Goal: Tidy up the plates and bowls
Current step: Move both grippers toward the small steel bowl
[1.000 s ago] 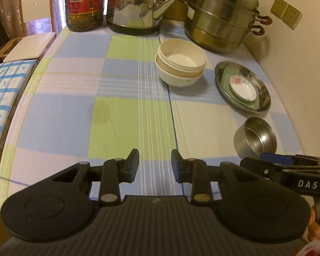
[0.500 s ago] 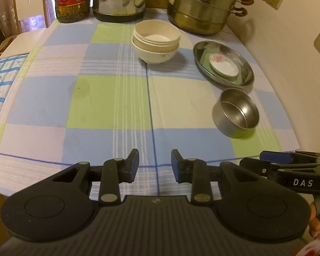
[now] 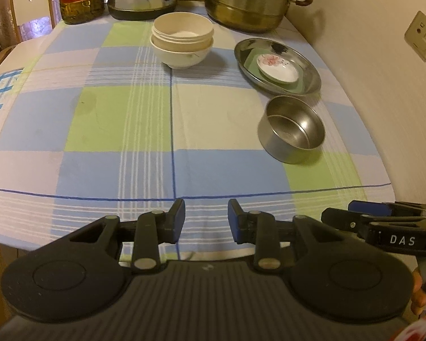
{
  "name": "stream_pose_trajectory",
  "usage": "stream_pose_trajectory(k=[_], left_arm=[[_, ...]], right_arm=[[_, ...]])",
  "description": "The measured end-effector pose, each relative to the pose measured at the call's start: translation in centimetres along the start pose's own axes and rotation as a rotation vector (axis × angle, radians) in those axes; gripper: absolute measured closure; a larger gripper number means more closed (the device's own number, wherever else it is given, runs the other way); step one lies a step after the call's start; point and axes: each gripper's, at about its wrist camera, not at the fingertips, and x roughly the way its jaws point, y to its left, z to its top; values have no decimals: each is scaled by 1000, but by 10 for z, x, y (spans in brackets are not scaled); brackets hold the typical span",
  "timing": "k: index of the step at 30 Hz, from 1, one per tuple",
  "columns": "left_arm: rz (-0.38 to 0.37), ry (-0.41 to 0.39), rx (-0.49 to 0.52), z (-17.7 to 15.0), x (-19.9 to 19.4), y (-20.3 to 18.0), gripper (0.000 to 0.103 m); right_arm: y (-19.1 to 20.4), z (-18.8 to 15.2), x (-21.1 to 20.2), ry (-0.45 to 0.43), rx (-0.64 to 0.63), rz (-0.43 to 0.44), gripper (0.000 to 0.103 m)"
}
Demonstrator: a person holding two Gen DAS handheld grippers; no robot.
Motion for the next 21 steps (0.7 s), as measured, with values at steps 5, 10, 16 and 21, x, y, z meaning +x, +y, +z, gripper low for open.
stream_pose_trajectory(k=[5,10,16,21], left_arm=[[-10,11,6,-4,4,-11,74],[-15,11,18,-6,9,-18,74],[-27,19,26,0,19,-21,74],[-69,25,47,18,37,-26,74]], right_arm=[[-10,-4,-3,7,17,-12,37],[-20,-6,-4,15,32,-22,37],[-32,-2,-2,3,53,-51,37],[-44,11,2,-40,90,-94,37]])
